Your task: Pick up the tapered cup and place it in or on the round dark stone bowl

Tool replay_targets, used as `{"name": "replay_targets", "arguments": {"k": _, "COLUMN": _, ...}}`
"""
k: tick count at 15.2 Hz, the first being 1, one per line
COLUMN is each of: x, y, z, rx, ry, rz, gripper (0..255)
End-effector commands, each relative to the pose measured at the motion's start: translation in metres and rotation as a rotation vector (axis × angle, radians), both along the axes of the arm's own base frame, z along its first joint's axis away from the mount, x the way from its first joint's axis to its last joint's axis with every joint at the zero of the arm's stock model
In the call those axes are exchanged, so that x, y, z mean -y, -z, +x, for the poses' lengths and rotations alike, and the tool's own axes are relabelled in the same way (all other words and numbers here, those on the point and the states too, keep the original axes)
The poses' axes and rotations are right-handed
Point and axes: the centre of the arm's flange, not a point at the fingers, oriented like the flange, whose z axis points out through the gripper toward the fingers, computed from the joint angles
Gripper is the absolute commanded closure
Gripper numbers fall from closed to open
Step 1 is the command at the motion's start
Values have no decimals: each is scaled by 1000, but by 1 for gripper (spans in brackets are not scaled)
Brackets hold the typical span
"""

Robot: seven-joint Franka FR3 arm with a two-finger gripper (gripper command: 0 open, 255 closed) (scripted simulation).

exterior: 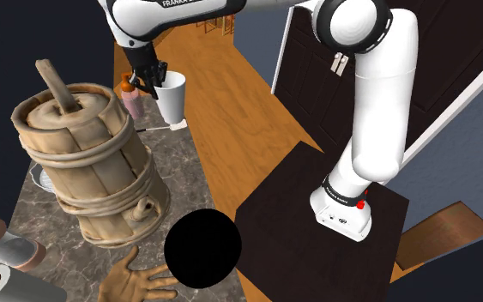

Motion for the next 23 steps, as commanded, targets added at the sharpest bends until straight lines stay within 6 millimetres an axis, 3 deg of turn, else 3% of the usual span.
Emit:
{"name": "replay_targets", "arguments": {"k": 1, "x": -7, "y": -6, "z": -11, "rx": 0, "ry": 0, "rz": 0, "gripper": 255}}
{"name": "replay_targets", "arguments": {"k": 23, "x": -154, "y": -39, "z": -259, "rx": 0, "ry": 0, "rz": 0, "gripper": 255}}
